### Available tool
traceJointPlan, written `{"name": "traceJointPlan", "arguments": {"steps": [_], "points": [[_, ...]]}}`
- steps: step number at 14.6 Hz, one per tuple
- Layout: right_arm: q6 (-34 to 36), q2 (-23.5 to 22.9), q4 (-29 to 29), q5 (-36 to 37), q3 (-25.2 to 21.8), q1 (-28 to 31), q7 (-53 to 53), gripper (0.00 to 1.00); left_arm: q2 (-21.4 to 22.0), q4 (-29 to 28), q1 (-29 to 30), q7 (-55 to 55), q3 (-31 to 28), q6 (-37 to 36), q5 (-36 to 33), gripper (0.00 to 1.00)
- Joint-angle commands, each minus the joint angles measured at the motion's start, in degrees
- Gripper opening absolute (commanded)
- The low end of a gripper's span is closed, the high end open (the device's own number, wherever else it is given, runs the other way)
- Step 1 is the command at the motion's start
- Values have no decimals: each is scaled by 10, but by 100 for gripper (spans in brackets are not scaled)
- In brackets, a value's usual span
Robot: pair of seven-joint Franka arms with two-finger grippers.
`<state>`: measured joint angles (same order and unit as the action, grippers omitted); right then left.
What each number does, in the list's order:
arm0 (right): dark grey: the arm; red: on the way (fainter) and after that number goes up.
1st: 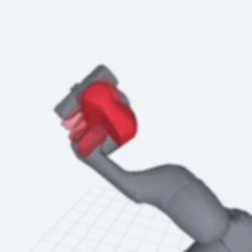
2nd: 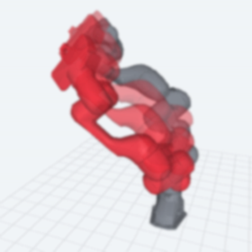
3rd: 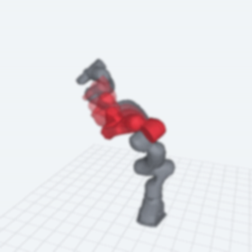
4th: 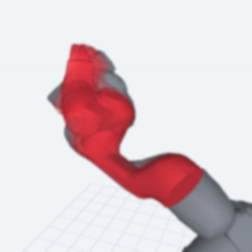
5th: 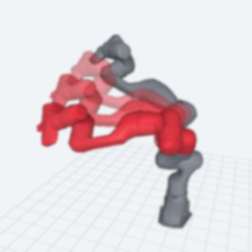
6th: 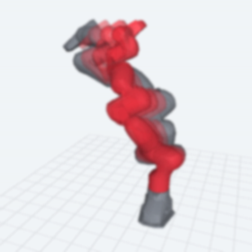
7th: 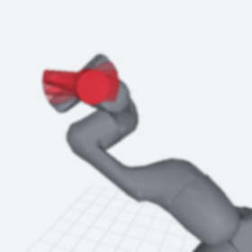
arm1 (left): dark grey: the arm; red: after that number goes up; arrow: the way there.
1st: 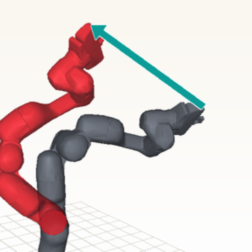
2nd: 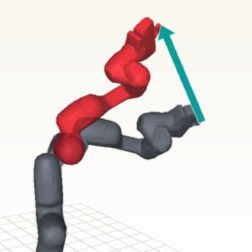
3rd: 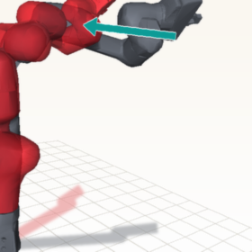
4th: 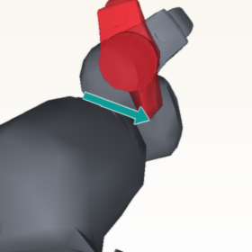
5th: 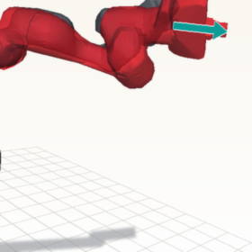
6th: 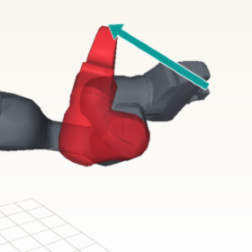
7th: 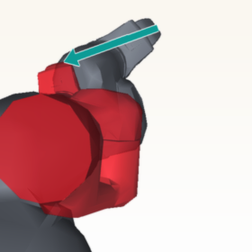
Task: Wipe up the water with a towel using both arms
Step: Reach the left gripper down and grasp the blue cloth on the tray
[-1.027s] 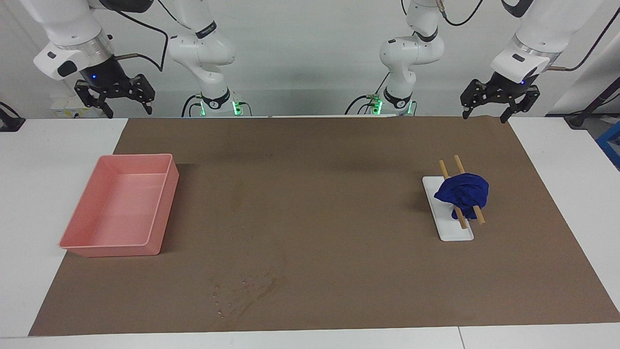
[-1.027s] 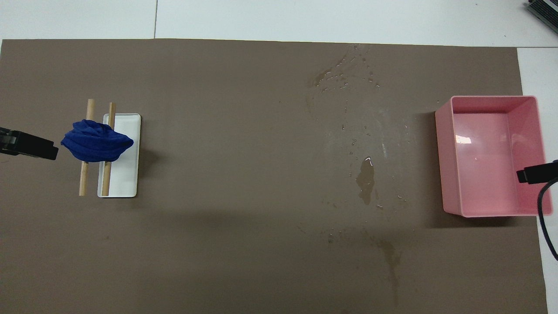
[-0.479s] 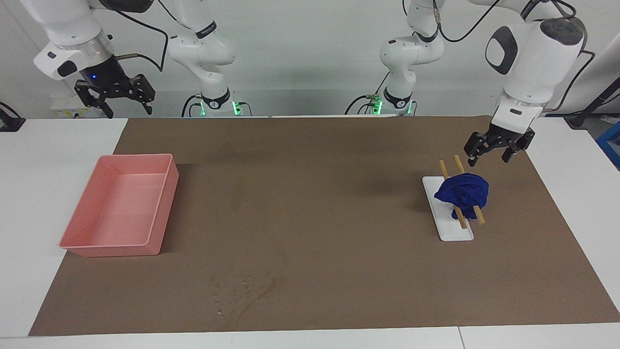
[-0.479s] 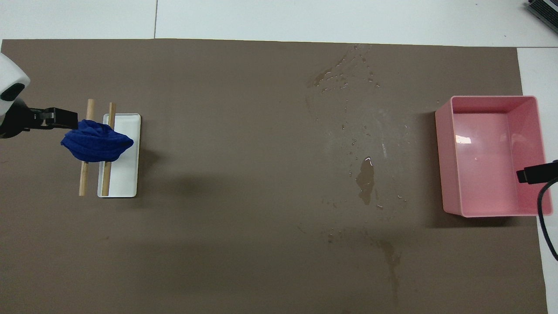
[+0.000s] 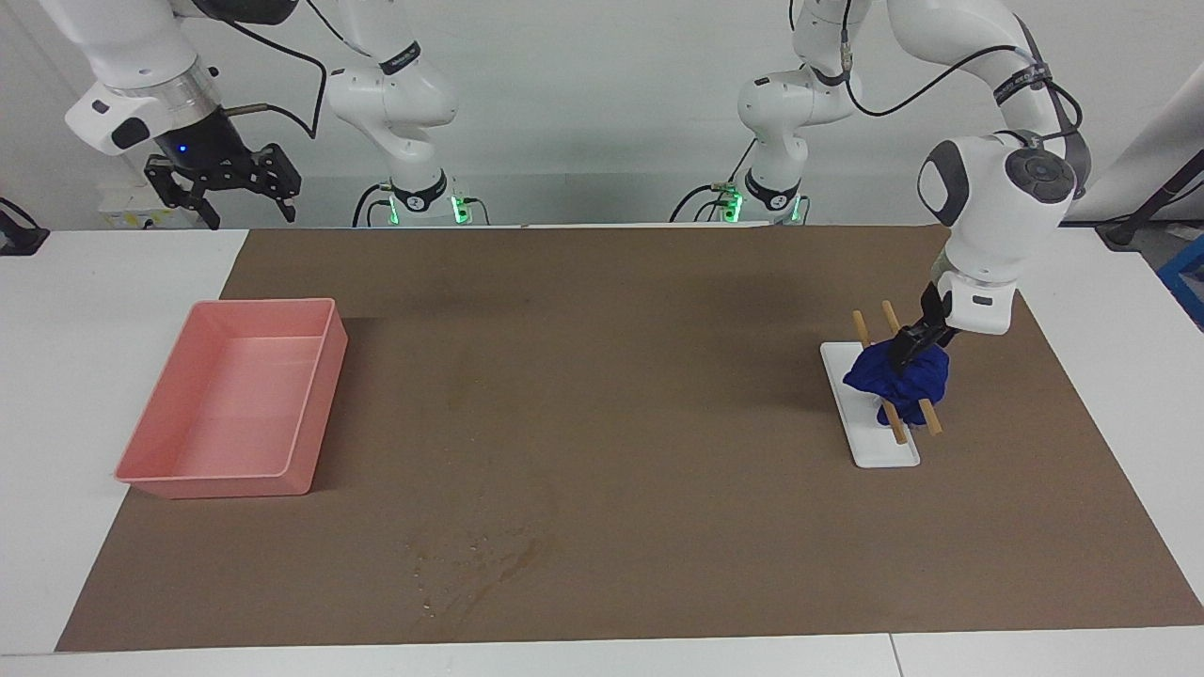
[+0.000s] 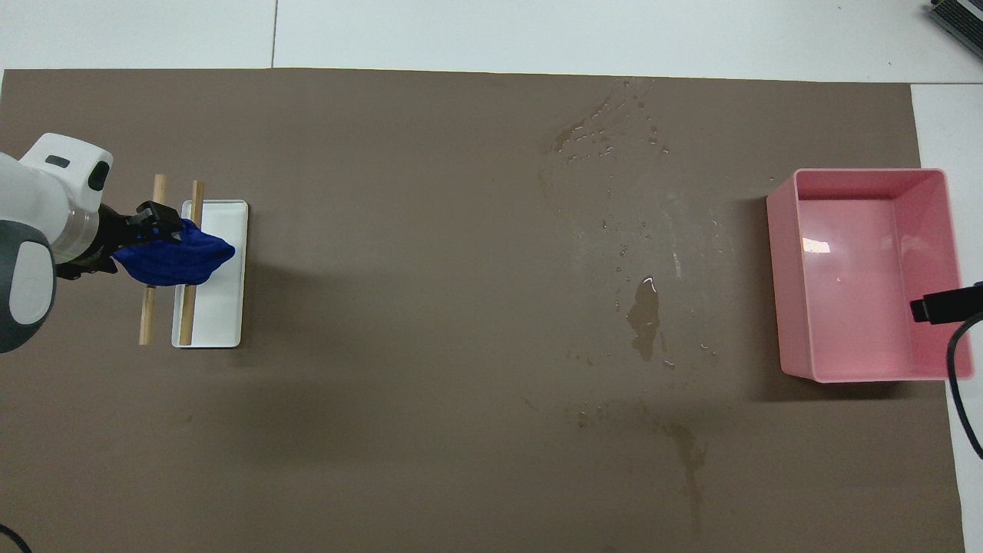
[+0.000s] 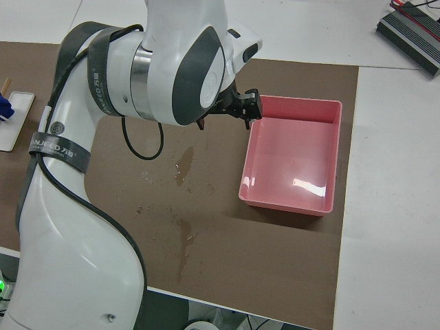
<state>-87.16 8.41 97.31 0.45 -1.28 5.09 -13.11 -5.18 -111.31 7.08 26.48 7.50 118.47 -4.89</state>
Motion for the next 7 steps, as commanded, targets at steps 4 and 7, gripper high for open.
{"name": "traceJointPlan", "arguments": {"steps": [4,7], "points": [[12,6,-1,9,4,4,6,100,21,-23,5,7,5,19,-12,0],[11,6,0,9,4,4,6,100,22,-23,7,-2,5,19,-11,0]]}}
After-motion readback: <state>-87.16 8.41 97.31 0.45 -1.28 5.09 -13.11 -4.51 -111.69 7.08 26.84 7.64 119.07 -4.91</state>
